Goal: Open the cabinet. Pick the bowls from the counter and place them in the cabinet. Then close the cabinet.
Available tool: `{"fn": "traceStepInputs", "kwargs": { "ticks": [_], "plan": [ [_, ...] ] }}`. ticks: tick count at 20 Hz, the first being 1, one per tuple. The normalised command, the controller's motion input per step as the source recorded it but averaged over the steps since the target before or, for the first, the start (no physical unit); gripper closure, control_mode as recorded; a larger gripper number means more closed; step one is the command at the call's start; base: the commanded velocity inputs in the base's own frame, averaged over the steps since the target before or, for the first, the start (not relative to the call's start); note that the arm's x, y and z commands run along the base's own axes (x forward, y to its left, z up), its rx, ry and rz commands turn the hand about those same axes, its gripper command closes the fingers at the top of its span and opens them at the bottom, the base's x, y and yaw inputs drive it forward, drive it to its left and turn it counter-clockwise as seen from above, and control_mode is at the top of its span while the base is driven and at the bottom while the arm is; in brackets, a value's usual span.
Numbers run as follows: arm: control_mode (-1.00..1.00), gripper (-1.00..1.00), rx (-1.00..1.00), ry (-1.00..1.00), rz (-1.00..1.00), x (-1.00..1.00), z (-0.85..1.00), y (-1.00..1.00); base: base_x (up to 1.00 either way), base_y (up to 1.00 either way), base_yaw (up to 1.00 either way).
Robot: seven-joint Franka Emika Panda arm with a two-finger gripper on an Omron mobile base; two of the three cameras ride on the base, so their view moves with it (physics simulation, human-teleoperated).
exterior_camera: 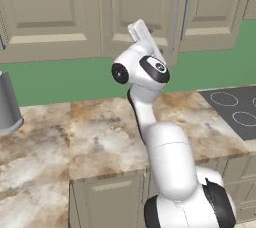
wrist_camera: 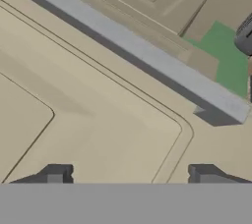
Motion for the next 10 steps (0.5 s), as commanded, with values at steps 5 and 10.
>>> {"fn": "traceStepInputs", "kwargs": {
  "ticks": [5,10],
  "plan": [
    [-1.00,-1.00,0.01,-0.02,0.00,1.00,-0.17,-0.09,0.00,0.00,0.00],
    [-1.00,-1.00,0.00,0.00,0.04,1.00,-0.25,-0.05,0.00,0.00,0.00]
  ]
}}
